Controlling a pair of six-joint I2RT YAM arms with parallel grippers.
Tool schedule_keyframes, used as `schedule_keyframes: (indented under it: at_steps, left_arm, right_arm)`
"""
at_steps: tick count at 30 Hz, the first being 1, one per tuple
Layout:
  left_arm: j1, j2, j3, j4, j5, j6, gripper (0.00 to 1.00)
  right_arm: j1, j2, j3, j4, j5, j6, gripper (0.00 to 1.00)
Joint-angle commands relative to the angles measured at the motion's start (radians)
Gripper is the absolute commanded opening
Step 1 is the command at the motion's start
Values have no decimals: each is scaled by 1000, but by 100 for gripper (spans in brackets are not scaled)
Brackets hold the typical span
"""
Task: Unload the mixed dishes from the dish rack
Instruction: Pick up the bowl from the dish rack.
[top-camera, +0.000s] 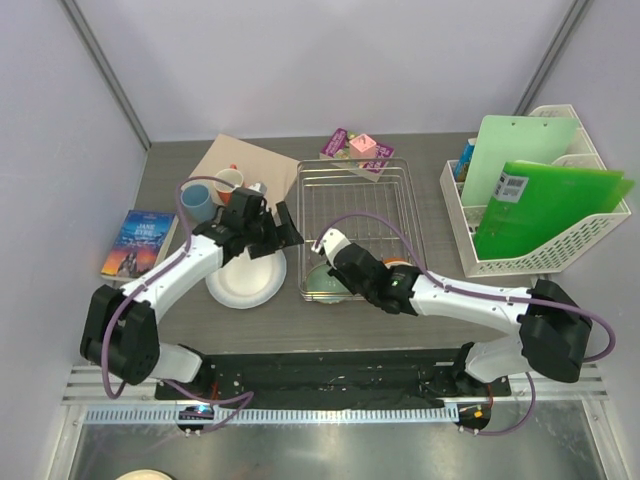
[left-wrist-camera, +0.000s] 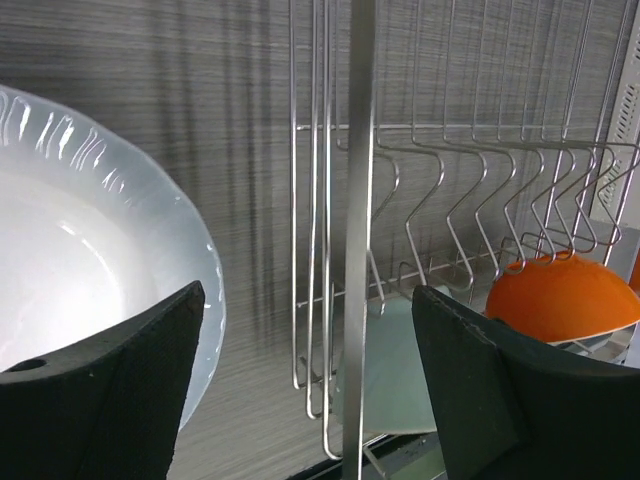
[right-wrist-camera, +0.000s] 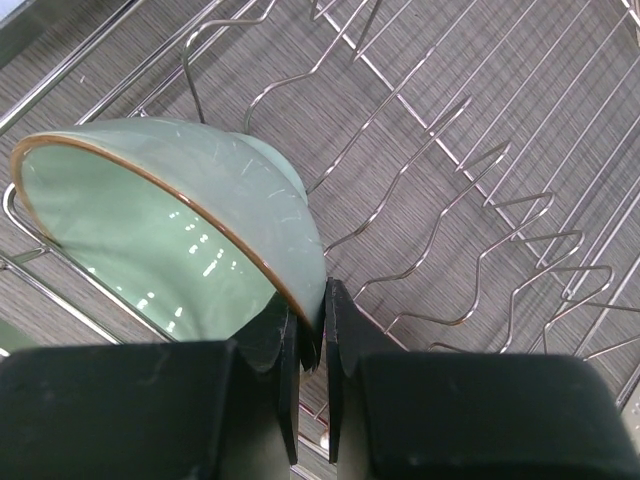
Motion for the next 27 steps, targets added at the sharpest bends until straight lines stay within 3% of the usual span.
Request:
schedule_keyframes:
  at_steps: [1, 4, 5, 7, 8, 10, 17, 27]
  left_arm:
    - [-24, 67, 85, 66, -22, 17, 81]
    - [-33, 117, 108, 71, -32, 26, 62]
    - [-33, 127, 110, 69, -32, 28, 45]
    - [-33, 147, 116, 69, -30, 26, 28]
    - [-33, 163, 116, 69, -27, 28, 12]
    - [-35, 175, 118, 71, -24, 28, 3]
    - [-39, 204, 122, 54, -56, 6, 0]
    - [-39, 203, 101, 78, -76, -70, 0]
  right_arm:
    - [-4, -7, 46, 88, -7, 46, 1]
    - [-6, 1, 46, 89, -7, 47, 1]
    - [-6, 2, 46, 88, -5, 47, 1]
    - [-6, 7, 48, 88, 1, 46, 1]
    - [-6, 10, 48, 88, 4, 46, 1]
    - [-6, 10, 46, 88, 5, 46, 1]
    - [-1, 36, 51, 91, 53, 44, 1]
    - [70, -30, -41, 307, 476, -106, 1]
